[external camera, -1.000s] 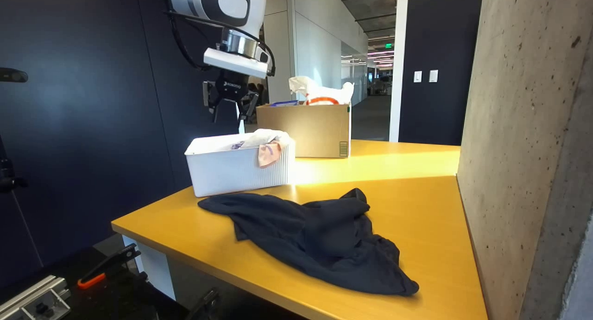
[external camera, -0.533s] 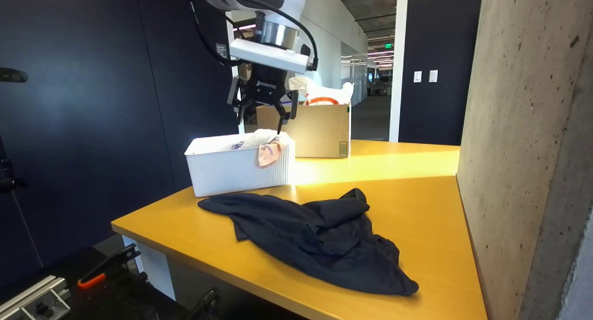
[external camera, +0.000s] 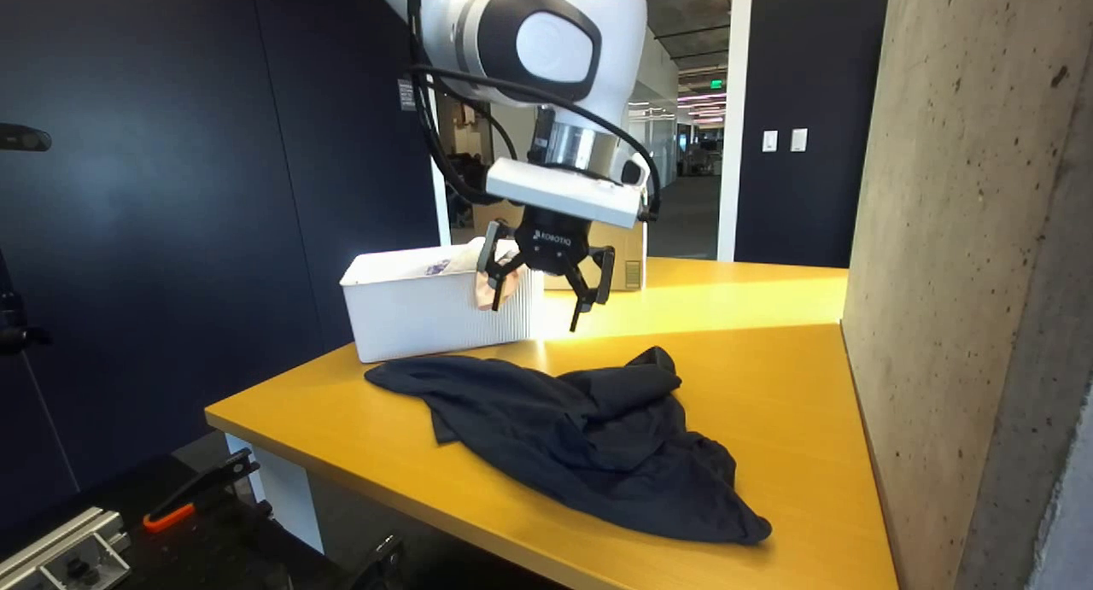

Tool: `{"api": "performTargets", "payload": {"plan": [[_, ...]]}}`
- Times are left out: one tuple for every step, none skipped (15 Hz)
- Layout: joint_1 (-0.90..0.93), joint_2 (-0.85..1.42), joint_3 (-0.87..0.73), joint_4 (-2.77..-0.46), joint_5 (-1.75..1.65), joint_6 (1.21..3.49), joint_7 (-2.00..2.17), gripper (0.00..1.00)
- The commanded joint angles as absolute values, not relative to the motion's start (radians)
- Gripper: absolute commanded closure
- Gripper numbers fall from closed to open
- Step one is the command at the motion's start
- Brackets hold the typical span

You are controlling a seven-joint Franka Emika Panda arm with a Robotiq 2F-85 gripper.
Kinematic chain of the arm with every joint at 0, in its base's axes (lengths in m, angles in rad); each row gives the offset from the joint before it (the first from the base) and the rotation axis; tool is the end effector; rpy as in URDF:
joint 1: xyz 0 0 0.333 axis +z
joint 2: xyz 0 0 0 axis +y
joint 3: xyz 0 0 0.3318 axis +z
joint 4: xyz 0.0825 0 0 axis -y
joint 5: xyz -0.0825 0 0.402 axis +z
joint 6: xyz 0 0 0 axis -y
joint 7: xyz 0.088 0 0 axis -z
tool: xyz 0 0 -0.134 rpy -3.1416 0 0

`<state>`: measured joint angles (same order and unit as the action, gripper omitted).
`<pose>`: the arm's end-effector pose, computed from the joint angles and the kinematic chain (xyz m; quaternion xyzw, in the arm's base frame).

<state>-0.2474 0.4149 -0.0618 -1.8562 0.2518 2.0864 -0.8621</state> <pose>0.6091 -0.1738 0.2613 -0.9709 -0.2025 0.0253 0.1255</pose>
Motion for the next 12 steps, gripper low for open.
{"api": "performTargets", "payload": {"plan": [[-0.24,0.514,-0.064,-1.812,0.165,2.142,-0.85,0.0],[-0.241,0.537,-0.062,-1.805,0.153,2.172,-0.844,0.0],[-0.243,0.552,-0.061,-1.795,0.139,2.196,-0.837,0.0],[-0.243,0.559,-0.057,-1.791,0.133,2.237,-0.826,0.0],[-0.245,0.563,-0.052,-1.786,0.132,2.272,-0.82,0.0],[-0.243,0.573,-0.052,-1.772,0.126,2.301,-0.805,0.0],[-0.239,0.587,-0.052,-1.756,0.118,2.334,-0.782,0.0],[-0.234,0.61,-0.049,-1.72,0.11,2.353,-0.758,0.0],[-0.228,0.629,-0.047,-1.689,0.099,2.368,-0.738,0.0],[-0.222,0.653,-0.042,-1.655,0.091,2.379,-0.72,0.0],[-0.216,0.687,-0.042,-1.609,0.078,2.397,-0.7,0.0],[-0.217,0.713,-0.037,-1.569,0.072,2.402,-0.686,0.0]]}}
